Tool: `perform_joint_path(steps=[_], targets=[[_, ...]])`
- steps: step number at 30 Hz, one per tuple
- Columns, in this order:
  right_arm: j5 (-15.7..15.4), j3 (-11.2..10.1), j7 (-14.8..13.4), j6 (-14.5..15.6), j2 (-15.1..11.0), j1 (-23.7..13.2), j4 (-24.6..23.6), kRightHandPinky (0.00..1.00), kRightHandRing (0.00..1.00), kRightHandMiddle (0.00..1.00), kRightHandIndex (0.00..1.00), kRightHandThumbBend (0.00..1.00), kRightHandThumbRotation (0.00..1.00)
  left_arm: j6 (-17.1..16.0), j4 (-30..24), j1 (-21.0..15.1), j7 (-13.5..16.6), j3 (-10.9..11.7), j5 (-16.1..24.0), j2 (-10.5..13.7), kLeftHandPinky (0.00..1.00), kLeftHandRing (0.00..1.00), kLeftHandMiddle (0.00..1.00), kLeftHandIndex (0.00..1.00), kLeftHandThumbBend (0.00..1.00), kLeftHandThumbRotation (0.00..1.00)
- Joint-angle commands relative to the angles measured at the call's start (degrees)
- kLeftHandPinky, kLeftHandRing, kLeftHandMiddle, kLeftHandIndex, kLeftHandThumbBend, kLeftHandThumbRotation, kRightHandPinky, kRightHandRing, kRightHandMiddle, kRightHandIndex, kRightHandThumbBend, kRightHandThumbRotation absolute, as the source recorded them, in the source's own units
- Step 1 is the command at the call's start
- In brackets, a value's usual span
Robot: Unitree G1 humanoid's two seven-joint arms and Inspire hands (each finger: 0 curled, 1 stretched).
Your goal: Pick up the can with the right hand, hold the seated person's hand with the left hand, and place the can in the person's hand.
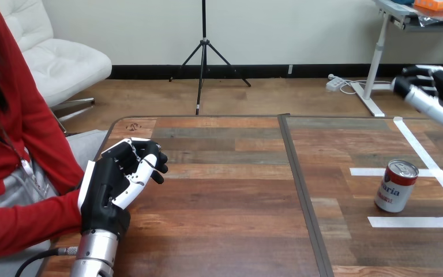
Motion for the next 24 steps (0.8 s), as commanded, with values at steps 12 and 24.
perform_joint_path(steps=[12, 24], targets=[[-5.87, 5.7, -2.67, 5.85, -2.29, -4.47, 3.69, 0.8, 0.87, 0.87, 0.85, 1.0, 0.49, -1.5, -1.27, -3.18, 0.18, -0.89, 1.04, 0.48, 0.33, 0.43, 0.46, 0.45, 0.35, 0.25], [-8.41, 8.65, -4.46, 8.75, -1.74, -4.1, 5.06, 0.74, 0.86, 0.88, 0.86, 1.0, 0.49, -1.03, -1.72, -3.05, 0.35, -0.91, 1.13, 0.35, 0.33, 0.43, 0.46, 0.45, 0.36, 0.25]])
